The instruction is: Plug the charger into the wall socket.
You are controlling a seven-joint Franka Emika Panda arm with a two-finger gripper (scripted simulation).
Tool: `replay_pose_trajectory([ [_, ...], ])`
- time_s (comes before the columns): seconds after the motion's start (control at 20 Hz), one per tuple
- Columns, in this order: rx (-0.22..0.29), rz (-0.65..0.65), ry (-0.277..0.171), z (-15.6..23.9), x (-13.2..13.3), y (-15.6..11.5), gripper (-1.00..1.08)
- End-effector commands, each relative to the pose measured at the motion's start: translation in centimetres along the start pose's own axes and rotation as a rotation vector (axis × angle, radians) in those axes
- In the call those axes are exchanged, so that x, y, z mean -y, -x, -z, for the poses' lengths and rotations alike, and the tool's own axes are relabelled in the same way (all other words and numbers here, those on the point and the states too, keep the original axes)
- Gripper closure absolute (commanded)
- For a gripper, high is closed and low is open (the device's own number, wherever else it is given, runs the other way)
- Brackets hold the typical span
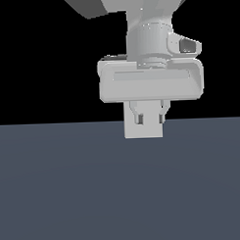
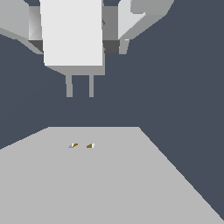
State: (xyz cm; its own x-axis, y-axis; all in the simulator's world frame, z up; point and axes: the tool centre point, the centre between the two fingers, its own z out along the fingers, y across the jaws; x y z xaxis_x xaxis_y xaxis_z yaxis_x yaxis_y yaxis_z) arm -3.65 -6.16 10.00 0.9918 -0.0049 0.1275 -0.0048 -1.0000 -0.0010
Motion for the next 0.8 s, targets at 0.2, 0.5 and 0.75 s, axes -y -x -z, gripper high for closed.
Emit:
replay_pose_trajectory([
  [0.2,0.001,-0.001,0.000,0.0,0.0,-0.2,1.08],
  [0.5,0.000,-0.001,0.000,-0.2,0.0,-1.5,1.08],
  [0.75,0.001,-0.001,0.001,-0.4,0.0,-3.4,1.08],
])
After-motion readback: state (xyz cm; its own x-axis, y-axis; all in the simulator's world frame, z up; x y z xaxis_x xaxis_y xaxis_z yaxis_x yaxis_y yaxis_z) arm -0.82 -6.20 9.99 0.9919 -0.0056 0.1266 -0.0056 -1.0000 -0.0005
